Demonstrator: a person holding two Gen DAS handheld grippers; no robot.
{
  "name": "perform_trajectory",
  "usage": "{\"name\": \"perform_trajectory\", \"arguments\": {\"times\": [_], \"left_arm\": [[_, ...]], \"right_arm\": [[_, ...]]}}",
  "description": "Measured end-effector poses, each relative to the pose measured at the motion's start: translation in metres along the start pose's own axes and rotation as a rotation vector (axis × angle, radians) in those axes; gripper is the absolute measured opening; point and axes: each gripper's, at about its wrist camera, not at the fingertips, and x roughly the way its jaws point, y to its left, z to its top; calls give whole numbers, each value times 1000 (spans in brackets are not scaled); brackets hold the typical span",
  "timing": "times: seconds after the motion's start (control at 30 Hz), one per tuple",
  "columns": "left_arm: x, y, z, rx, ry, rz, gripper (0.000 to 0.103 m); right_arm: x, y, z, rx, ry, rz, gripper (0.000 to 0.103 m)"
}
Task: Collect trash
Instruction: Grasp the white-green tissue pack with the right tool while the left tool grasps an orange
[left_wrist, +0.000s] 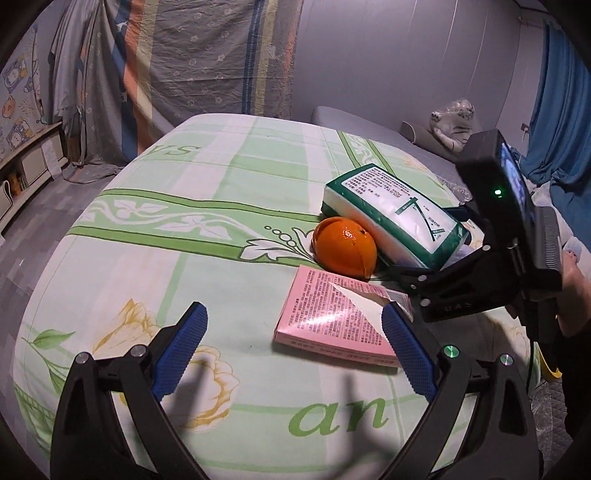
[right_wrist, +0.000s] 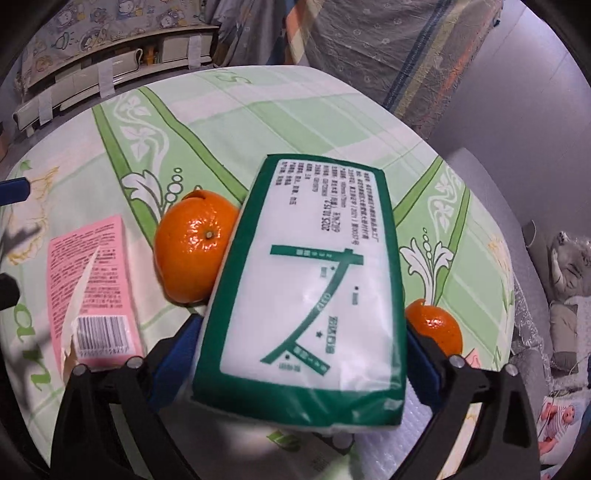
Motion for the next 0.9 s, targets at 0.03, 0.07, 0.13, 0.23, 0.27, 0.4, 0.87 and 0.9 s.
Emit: {"name": "perform_trajectory", "arguments": {"times": [0.03, 0.07, 0.13, 0.23, 0.27, 0.4, 0.87, 0.9], "left_arm": [[-1, -1, 0, 1, -1, 2, 91], [-1, -2, 1, 3, -3, 4, 91], [-1, -4, 1, 10, -4, 9, 92], [1, -10, 3, 28, -1, 16, 92], [2, -13, 5, 39, 1, 18, 92], [7, -24, 16, 86, 8, 2, 94], [99, -58, 76, 79, 208, 10, 94], [105, -58, 76, 74, 221, 21, 94]], "right_arm": [[1, -3, 1, 19, -4, 5, 86], [-1, -7, 0, 49, -12, 18, 85], [-6, -10, -1, 78, -33, 22, 82], [-19, -22, -7, 142, -70, 53, 79], [-25, -25, -9, 164, -81, 68, 79], [-56, -50, -21, 272, -152, 136, 79], [-123, -84, -59, 434, -317, 210, 80], [-125, -84, -61, 436, -320, 211, 80]]}}
